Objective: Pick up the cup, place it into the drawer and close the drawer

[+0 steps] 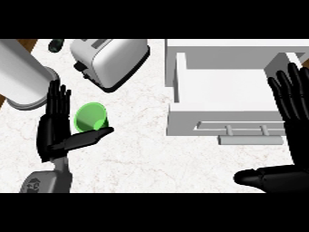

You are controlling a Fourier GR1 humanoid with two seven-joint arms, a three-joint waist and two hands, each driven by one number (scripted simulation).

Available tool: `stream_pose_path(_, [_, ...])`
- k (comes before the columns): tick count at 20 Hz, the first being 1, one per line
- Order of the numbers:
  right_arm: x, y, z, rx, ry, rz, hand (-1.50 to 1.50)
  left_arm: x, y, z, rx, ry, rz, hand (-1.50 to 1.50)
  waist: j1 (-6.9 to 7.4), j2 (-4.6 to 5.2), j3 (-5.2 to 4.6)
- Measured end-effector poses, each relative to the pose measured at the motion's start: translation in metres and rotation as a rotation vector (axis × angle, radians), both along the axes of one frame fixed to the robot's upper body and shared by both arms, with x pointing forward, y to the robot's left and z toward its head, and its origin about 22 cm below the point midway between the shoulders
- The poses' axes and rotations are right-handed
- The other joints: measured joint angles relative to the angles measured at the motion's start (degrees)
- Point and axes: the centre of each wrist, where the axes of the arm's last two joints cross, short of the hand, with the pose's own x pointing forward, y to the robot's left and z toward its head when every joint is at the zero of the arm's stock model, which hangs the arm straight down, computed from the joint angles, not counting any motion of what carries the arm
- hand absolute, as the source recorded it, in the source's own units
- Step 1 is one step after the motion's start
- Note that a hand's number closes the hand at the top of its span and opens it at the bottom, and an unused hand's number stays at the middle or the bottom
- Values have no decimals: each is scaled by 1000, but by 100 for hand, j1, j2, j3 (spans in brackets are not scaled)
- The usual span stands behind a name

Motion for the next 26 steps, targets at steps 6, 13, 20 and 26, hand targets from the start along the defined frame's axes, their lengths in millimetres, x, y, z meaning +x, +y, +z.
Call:
stream_pose_path(6, [3,6,7,5,-1,6,-150,-3,9,-27,1,22,6,-150,2,1,0])
stream_pose_path(13, [3,6,8,-2,3,15,-150,-4,21,-66,-9,55,8,-150,-6,1,0])
stream_pose_path(20, [-3,7,14,2,1,14,-150,4,32,-86,-10,41,33,-150,-8,-8,14])
stream_pose_path(26, [-3,6,5,-3,6,24,-150,2,41,-113,-22,62,54,-150,-18,3,3])
